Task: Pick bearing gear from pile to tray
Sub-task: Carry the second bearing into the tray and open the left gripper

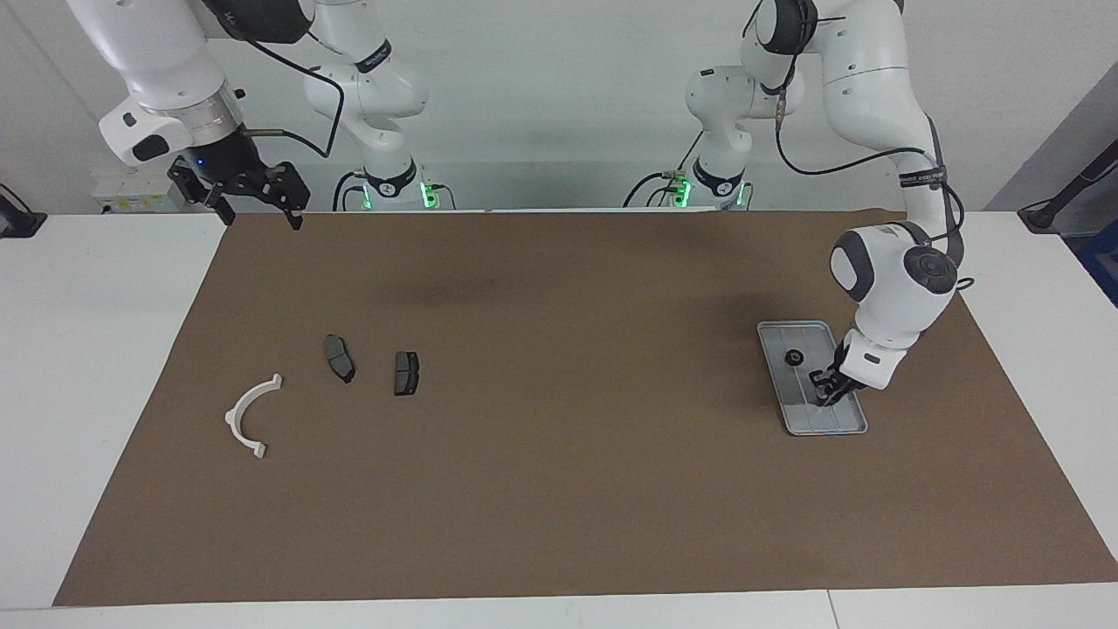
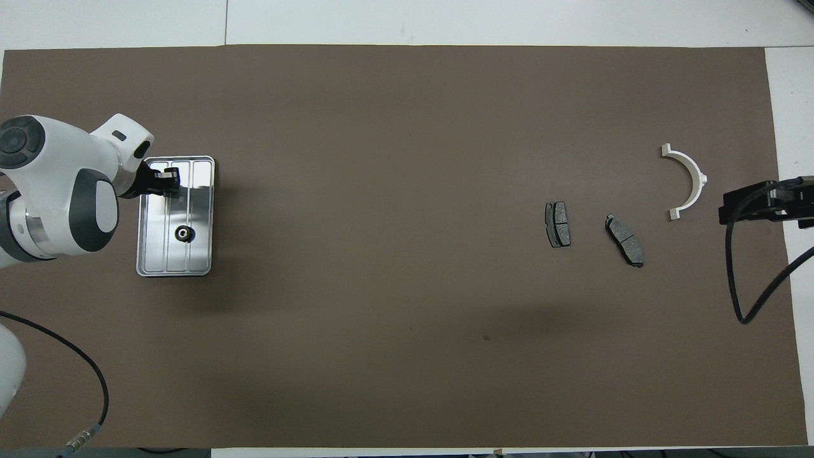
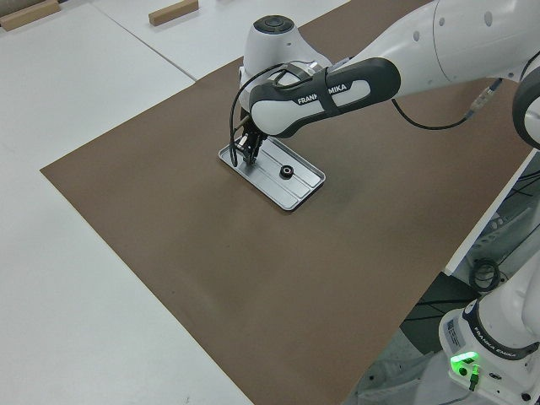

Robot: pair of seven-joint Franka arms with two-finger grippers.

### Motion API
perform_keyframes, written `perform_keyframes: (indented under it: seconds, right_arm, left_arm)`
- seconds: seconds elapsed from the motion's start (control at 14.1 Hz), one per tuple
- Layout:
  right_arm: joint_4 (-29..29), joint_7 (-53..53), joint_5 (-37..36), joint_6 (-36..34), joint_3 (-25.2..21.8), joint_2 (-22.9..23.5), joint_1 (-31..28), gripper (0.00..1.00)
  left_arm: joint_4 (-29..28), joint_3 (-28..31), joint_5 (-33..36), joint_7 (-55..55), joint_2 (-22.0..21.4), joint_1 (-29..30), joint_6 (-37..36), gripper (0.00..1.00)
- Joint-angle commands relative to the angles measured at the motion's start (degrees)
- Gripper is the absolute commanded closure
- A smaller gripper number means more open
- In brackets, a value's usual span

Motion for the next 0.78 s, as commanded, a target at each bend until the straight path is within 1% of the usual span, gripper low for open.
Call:
perform_keyframes:
  seconds: [0.0,0.07,0.21,0.28,0.5,0.71]
  right_arm:
    - [-1.1,0.7,0.7,0.0,0.2,-0.9,-0.1,0.00]
    - [-1.1,0.8,0.7,0.0,0.2,-0.9,-0.1,0.00]
    - [-1.1,0.8,0.7,0.0,0.2,-0.9,-0.1,0.00]
    - [-1.1,0.7,0.7,0.0,0.2,-0.9,-0.1,0.00]
    - [-1.1,0.6,0.6,0.0,0.2,-0.9,-0.1,0.00]
    - [-1.1,-0.7,0.6,0.1,0.2,-0.8,-0.3,0.00]
  left_arm:
    - [-1.2,-0.2,-0.8,1.3,-0.1,0.4,1.7,0.77]
    - [-1.5,-0.2,-0.8,1.4,-0.2,0.4,1.8,0.50]
    - [-1.5,-0.2,-0.8,1.6,-0.2,0.4,1.7,0.23]
    - [-1.4,-0.2,-0.8,1.6,-0.2,0.3,1.4,0.01]
    - [-0.4,-0.2,-0.7,1.6,-1.1,0.8,-0.3,0.00]
    - [2.7,-0.2,-0.7,1.6,-3.8,1.1,-7.2,0.00]
